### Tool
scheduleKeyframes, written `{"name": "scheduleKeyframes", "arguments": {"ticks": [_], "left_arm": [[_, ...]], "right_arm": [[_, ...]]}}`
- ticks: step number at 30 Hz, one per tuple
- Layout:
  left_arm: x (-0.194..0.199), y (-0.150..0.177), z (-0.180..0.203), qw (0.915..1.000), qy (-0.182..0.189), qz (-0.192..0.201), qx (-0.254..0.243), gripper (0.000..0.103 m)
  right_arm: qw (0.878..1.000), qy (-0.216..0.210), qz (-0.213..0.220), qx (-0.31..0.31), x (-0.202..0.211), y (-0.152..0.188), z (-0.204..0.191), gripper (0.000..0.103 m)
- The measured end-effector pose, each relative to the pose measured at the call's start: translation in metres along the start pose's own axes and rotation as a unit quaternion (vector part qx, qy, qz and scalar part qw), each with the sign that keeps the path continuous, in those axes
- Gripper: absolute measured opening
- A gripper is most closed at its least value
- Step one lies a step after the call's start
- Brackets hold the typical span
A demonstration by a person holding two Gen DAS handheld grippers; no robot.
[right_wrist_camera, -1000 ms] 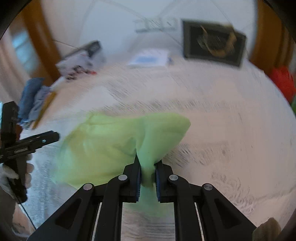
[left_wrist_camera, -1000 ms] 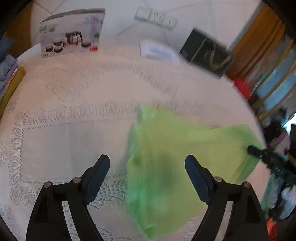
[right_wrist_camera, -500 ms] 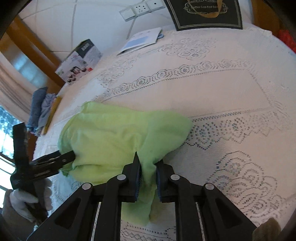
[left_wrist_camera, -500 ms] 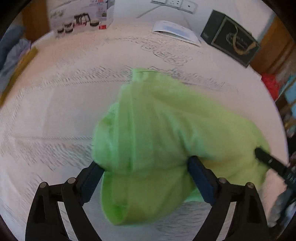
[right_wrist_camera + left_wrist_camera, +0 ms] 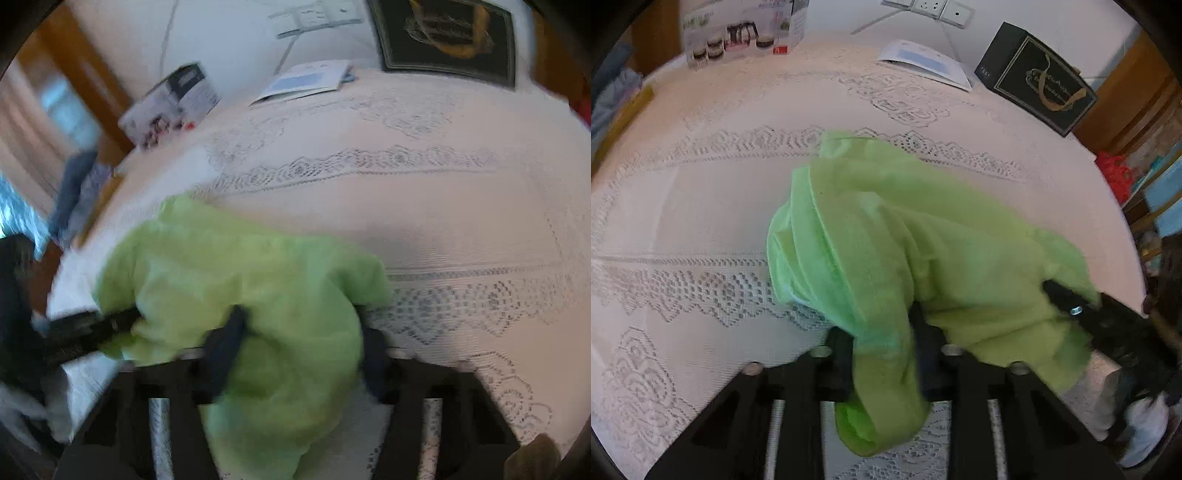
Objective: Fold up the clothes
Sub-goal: 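Lift the folded shirt off the table with both tools, then carry the folded shirt with both tools and lay it on the jeans stack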
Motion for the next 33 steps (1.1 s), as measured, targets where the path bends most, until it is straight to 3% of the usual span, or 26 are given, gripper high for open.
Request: {"name": "scheduleKeyframes", "arguments": {"ticks": [7,12,20,26,33], "left_arm": [[0.004,-0.001,0.003,0.9991,0.041,0.013,-0.007,0.014],[0.044,-0.013,0.018,0.9966,0.057,0.050,-0.033,0.013],[0.126,-0.045,0.021,0.9918,0.023,0.106,-0.068,0.013],[0.193,-0.066,-0.016,0.9872,-0.014,0.140,-0.075,0.013],[0.284,-0.098,-0.101,0.9788,-0.035,0.172,-0.106,0.013]], "right_arm": [[0.998,0.053,0.015,0.037,-0.001,0.000,-0.011,0.016],[0.995,0.064,0.060,0.042,0.036,-0.022,-0.016,0.015],[0.983,0.048,0.151,0.089,0.110,-0.076,-0.052,0.015],[0.974,0.014,0.187,0.129,0.141,-0.109,-0.114,0.015],[0.968,-0.011,0.211,0.138,0.155,-0.141,-0.232,0.015]]}}
Point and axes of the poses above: each gripper's, at about its wrist camera, not at the fingertips, and x roughly against the way its jaws point, z to its right, y to its underside, the point moved 8 cm from there along -x, roughly the way its jaws point, and after that the axes turned 14 degrees about y, right-handed, at the moved point
